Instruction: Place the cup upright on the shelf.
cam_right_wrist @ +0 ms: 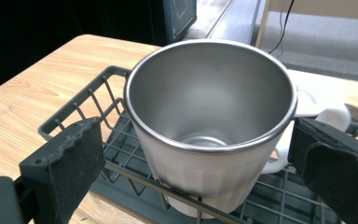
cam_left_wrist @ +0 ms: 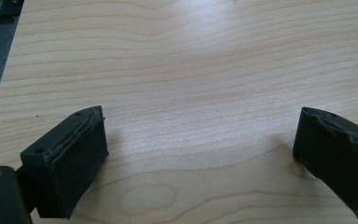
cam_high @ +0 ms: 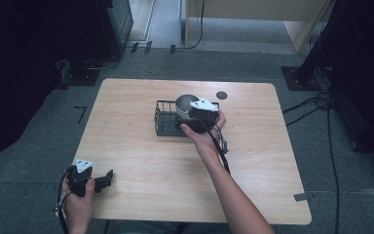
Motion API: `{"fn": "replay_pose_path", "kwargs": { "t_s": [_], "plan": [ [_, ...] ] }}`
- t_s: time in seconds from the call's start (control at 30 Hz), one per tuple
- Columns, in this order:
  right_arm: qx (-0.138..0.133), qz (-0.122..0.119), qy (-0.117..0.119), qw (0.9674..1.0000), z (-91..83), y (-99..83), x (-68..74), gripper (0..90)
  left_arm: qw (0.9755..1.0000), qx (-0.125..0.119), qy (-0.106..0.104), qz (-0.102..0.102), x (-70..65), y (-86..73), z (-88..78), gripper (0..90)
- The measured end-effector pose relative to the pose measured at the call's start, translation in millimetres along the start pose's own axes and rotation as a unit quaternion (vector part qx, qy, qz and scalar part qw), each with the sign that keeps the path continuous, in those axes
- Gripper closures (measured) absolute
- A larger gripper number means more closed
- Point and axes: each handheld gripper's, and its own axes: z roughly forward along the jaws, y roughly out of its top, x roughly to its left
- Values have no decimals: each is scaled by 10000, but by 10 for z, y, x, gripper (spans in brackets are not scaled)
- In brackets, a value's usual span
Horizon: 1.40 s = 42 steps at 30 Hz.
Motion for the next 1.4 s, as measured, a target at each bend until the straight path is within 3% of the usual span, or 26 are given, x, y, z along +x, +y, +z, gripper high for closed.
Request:
{"fn": "replay_pose_path", "kwargs": {
  "t_s": [0.57,0.87,1.4],
  "plan": [
    [-203,-150,60,9997,-414,-36,-100,27,10000,-3,0,-5,-1,0,0,31],
    [-281,-165,-59,9995,-636,-133,-293,26,10000,-6,0,-9,-1,0,1,31],
    [-344,34,-376,9987,-980,-345,-738,26,10000,-12,-3,-12,-2,-1,2,31]
  ]
}}
